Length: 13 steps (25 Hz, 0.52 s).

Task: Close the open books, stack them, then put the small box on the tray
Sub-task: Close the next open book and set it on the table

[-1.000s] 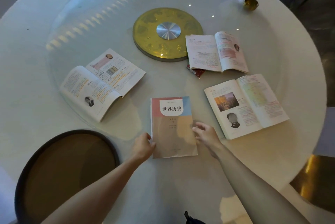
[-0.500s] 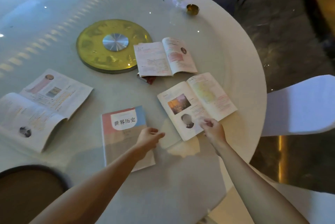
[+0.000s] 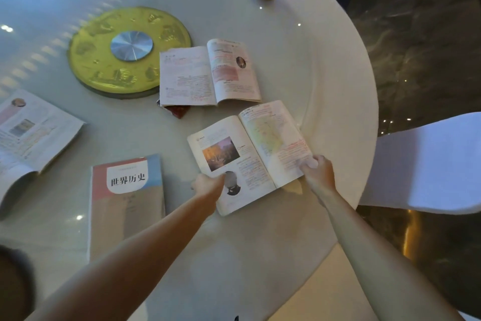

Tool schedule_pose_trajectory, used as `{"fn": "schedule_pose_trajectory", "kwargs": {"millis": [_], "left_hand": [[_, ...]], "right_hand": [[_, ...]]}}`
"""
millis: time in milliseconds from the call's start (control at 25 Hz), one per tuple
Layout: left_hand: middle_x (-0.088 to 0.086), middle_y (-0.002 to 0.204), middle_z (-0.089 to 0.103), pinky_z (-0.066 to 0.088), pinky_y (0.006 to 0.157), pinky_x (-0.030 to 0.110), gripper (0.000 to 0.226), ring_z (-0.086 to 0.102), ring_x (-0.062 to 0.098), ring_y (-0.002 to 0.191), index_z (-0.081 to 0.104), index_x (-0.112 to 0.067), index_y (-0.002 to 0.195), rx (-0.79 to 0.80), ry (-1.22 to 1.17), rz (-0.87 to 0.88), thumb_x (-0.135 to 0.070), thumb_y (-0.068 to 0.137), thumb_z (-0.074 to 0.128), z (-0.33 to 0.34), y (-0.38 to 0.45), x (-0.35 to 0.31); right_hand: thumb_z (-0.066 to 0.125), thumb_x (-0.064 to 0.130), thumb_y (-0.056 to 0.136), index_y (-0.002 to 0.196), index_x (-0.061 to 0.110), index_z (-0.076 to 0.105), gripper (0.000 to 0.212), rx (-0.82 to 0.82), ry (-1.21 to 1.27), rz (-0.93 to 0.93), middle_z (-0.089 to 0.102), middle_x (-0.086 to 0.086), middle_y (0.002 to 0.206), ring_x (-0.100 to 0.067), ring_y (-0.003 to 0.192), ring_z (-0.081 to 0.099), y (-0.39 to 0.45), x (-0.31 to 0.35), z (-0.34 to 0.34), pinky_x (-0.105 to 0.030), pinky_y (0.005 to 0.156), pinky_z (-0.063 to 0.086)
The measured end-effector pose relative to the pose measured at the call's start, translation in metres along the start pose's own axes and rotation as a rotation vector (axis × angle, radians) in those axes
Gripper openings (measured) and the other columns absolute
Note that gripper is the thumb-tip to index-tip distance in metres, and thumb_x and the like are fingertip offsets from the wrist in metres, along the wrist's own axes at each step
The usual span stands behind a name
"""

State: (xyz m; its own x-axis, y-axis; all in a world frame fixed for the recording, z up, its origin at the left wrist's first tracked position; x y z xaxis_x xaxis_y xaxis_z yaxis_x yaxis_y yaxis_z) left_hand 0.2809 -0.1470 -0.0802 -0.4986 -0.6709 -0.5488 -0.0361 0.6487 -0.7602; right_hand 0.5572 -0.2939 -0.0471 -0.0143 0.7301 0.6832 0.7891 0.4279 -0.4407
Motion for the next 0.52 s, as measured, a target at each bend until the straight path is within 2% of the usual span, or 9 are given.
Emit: {"fn": "schedule_pose_trajectory", "kwargs": {"millis": [120,160,240,280,360,440,520], "left_hand": [[0.015,0.123,0.056,0.053,0.081,0.038,0.075,0.056,0.033,0.109,0.056,-0.002,0.124,-0.186,0.109,-0.135,-0.042,0.065,0.079,0.004,0.007,0.004],[0.017,0.125,0.053,0.051,0.089,0.040,0.077,0.050,0.035,0.115,0.054,0.001,0.125,-0.246,0.185,-0.195,-0.042,0.067,0.080,0.004,0.007,0.004],[0.017,0.121,0.049,0.049,0.096,0.040,0.069,0.044,0.034,0.118,0.054,0.004,0.123,-0.282,0.252,-0.292,-0.037,0.073,0.078,0.011,0.006,0.007],[0.015,0.116,0.047,0.051,0.094,0.042,0.067,0.046,0.034,0.116,0.055,0.005,0.117,-0.278,0.243,-0.317,-0.039,0.071,0.076,0.016,0.002,0.010],[0.009,0.107,0.041,0.055,0.086,0.048,0.080,0.052,0.037,0.106,0.051,0.005,0.106,-0.245,0.191,-0.352,-0.057,0.059,0.070,0.025,-0.004,0.020],[0.008,0.105,0.041,0.057,0.082,0.050,0.086,0.056,0.037,0.101,0.046,0.001,0.103,-0.249,0.162,-0.345,-0.068,0.054,0.059,0.030,-0.005,0.025],[0.013,0.103,0.049,0.057,0.078,0.045,0.082,0.059,0.035,0.099,0.039,-0.005,0.103,-0.240,0.104,-0.330,-0.067,0.056,0.063,0.030,-0.007,0.026]], "right_hand": [[0.073,0.024,0.087,0.135,0.004,0.059,0.055,0.042,0.001,0.023,0.067,-0.014,0.131,-0.030,0.114,0.067,0.029,-0.004,0.000,-0.035,0.088,0.054],[0.071,0.022,0.088,0.137,0.004,0.056,0.054,0.056,-0.021,0.040,0.066,-0.014,0.132,-0.031,0.117,0.066,0.034,-0.004,0.002,-0.036,0.092,0.053],[0.069,0.027,0.086,0.133,0.008,0.059,0.052,0.077,-0.110,0.041,0.068,-0.013,0.129,-0.036,0.117,0.065,0.044,-0.006,0.004,-0.045,0.100,0.053],[0.070,0.032,0.081,0.129,0.012,0.062,0.053,0.090,-0.153,0.028,0.070,-0.012,0.126,-0.037,0.116,0.066,0.049,-0.007,0.005,-0.046,0.100,0.053],[0.072,0.046,0.070,0.122,0.020,0.067,0.059,0.131,-0.206,0.037,0.073,-0.005,0.120,-0.035,0.113,0.067,0.051,-0.009,0.006,-0.045,0.098,0.054],[0.069,0.059,0.057,0.111,0.027,0.071,0.063,0.169,-0.198,0.079,0.076,0.001,0.110,-0.029,0.108,0.068,0.057,-0.019,0.005,-0.045,0.096,0.055],[0.070,0.057,0.054,0.100,0.023,0.069,0.057,0.201,-0.152,0.077,0.075,0.000,0.100,-0.028,0.101,0.069,0.056,-0.022,0.005,-0.047,0.091,0.057]]}}
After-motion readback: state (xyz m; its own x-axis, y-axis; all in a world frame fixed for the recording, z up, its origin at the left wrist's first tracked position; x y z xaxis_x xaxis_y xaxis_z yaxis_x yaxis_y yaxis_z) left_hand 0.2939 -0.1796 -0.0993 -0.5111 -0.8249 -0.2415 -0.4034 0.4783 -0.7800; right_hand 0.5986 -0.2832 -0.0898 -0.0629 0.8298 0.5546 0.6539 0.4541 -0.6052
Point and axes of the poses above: each hand's wrist, its own y-axis towards the middle knuckle, its own z-axis out of the palm, x = y × z, the point moved 4 cm from there along y, towards the middle knuckle
